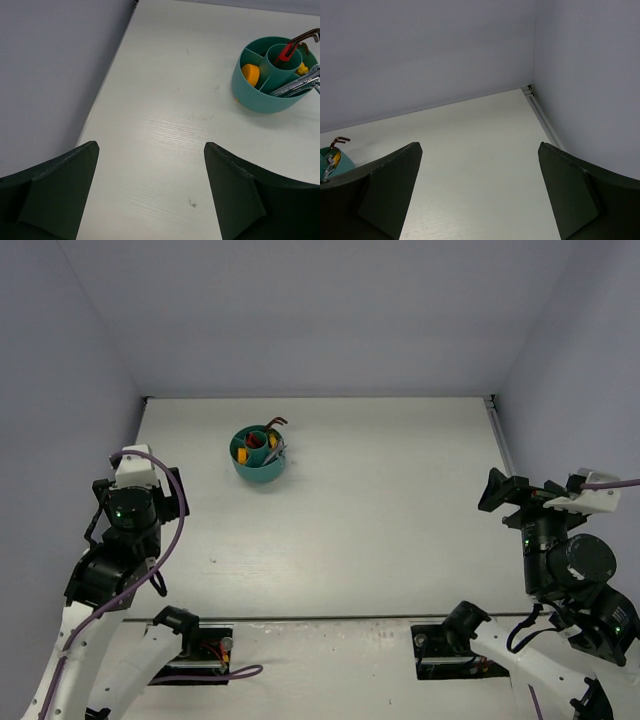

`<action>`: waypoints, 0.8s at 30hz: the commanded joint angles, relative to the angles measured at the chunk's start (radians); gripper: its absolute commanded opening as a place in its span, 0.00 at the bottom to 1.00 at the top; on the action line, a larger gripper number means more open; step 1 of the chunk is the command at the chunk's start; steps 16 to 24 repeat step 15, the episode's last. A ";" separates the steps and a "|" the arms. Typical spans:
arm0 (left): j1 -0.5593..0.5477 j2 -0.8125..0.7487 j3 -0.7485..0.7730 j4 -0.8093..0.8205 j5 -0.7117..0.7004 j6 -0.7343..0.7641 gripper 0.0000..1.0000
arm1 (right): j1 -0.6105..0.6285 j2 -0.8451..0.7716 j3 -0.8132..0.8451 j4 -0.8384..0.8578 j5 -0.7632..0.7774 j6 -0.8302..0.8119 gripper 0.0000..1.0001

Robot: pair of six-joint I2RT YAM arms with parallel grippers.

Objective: Sort the tools into containers

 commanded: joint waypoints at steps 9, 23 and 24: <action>0.004 0.006 0.013 -0.015 -0.021 -0.084 0.83 | 0.003 0.016 -0.018 0.050 -0.049 0.013 1.00; 0.004 -0.004 0.012 -0.028 -0.018 -0.096 0.83 | 0.002 0.045 -0.010 0.049 -0.063 0.011 1.00; 0.004 -0.004 0.012 -0.028 -0.018 -0.096 0.83 | 0.002 0.045 -0.010 0.049 -0.063 0.011 1.00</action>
